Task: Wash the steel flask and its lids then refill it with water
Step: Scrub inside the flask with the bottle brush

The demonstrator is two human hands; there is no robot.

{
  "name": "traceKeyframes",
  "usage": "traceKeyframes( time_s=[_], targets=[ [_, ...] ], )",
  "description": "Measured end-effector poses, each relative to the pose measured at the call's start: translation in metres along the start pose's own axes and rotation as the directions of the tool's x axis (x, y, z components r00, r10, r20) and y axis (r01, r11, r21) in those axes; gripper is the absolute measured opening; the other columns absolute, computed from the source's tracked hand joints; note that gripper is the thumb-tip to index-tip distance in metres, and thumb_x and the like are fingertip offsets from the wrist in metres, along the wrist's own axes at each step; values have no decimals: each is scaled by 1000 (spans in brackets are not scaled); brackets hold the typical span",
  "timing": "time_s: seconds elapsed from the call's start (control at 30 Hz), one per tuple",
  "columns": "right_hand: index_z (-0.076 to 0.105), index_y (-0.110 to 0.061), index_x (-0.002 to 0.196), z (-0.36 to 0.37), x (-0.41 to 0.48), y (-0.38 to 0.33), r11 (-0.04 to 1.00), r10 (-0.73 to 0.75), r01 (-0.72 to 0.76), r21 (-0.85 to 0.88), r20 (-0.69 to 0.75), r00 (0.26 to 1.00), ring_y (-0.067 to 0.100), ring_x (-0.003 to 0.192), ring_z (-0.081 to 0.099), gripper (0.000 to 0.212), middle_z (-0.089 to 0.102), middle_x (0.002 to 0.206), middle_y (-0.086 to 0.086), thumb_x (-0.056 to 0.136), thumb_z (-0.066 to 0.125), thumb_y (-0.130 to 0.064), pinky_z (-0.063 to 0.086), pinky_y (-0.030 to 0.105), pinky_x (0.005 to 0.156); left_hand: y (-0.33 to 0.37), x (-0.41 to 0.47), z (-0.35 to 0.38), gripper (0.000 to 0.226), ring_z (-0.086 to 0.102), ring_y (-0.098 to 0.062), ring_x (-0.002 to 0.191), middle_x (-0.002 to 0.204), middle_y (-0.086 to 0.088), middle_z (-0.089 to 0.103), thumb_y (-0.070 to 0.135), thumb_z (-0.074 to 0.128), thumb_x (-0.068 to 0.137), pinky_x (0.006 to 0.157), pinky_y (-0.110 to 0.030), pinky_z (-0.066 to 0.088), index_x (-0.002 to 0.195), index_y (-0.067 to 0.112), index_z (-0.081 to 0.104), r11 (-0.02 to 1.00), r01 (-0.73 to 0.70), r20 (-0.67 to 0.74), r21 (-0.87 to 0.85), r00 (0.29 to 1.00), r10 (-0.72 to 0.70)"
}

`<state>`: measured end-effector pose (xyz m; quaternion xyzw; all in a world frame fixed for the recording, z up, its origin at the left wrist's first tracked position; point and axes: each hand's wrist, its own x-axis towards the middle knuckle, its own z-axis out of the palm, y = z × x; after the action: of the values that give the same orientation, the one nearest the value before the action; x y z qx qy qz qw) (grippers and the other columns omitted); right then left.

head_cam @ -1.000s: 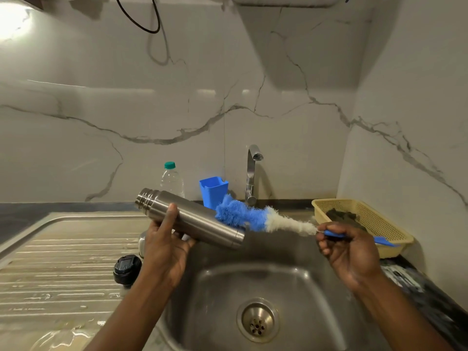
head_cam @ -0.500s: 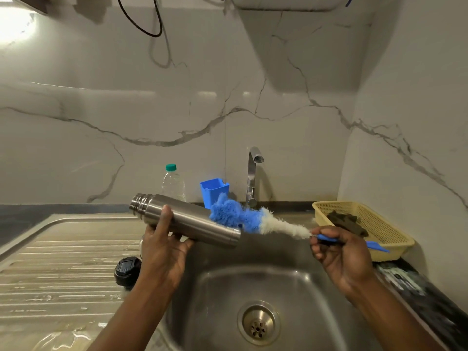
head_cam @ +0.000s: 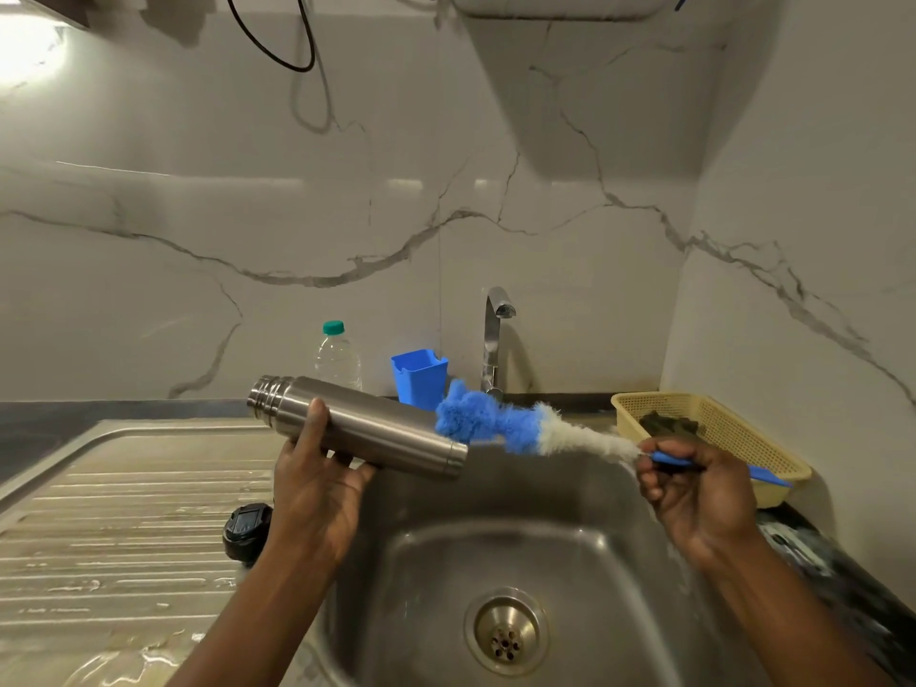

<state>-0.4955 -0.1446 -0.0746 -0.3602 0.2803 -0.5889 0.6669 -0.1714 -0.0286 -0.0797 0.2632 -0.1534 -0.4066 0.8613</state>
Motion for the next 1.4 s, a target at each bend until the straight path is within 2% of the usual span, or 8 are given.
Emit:
traceKeyframes(
  time_s=[0.23, 0.37, 0.53, 0.73, 0.93, 1.03, 1.23, 1.4],
  targets=[
    [65, 3, 80, 7, -3, 16, 994, 104, -102, -44, 34, 994, 17, 48, 55, 25, 61, 63, 14, 94, 45, -4, 47, 21, 41, -4, 1, -3, 60, 65, -37, 129, 146, -19, 62, 29, 69, 97, 101, -64, 54, 151, 14, 48, 999, 15, -6, -37, 1000, -15],
    [65, 3, 75, 2, -1, 0, 999, 52, -52, 3, -23, 998, 16, 46, 54, 16, 58, 60, 13, 75, 53, -9, 44, 20, 39, 0, 2, -3, 66, 62, -37, 132, 148, -18, 60, 32, 71, 95, 99, -67, 53, 153, 16, 45, 998, 5, -14, -67, 1000, -6],
    [64, 4, 83, 3, 0, 16, 997, 70, -69, -43, 21, 997, 17, 49, 56, 25, 62, 64, 14, 95, 44, -4, 48, 21, 42, -7, -8, 6, 56, 61, -35, 133, 148, -18, 59, 29, 63, 101, 92, -56, 60, 153, 14, 47, 997, 53, 11, -55, 999, -52],
    [62, 3, 79, -2, 2, 2, 1000, 24, -24, 0, -48, 999, 16, 45, 52, 24, 58, 62, 14, 92, 43, -5, 42, 21, 39, 0, -6, 5, 57, 63, -34, 133, 150, -16, 59, 32, 66, 99, 101, -62, 54, 151, 15, 50, 997, 37, 32, -71, 999, -35],
    [65, 3, 80, 12, -6, 18, 991, 126, -125, -41, 42, 991, 16, 46, 55, 25, 61, 63, 14, 94, 45, -4, 46, 21, 40, -5, -13, 10, 52, 61, -34, 132, 149, -19, 57, 29, 60, 102, 81, -47, 66, 150, 13, 50, 996, 75, 26, -51, 997, -74],
    [63, 3, 80, 6, -4, 6, 997, 63, -63, -36, -6, 998, 16, 46, 53, 24, 59, 62, 14, 93, 44, -4, 44, 21, 39, -2, -12, 9, 51, 60, -34, 133, 152, -21, 55, 28, 62, 102, 85, -47, 65, 148, 10, 51, 995, 72, 11, -66, 997, -71],
    [69, 7, 91, 16, -9, 22, 987, 155, -150, -56, 97, 983, 18, 53, 62, 25, 66, 69, 16, 97, 48, -4, 54, 23, 46, -12, -18, 14, 49, 72, -25, 113, 129, -15, 67, 28, 61, 101, 76, -39, 65, 146, 12, 53, 995, 97, 48, 15, 994, -98],
    [65, 5, 88, 11, -8, 10, 995, 96, -94, -33, 50, 994, 17, 51, 60, 22, 64, 67, 15, 95, 47, -4, 51, 22, 44, -8, -17, 14, 49, 69, -28, 117, 124, -15, 68, 28, 61, 102, 78, -39, 66, 146, 9, 53, 996, 88, 53, 17, 995, -89]
  ],
)
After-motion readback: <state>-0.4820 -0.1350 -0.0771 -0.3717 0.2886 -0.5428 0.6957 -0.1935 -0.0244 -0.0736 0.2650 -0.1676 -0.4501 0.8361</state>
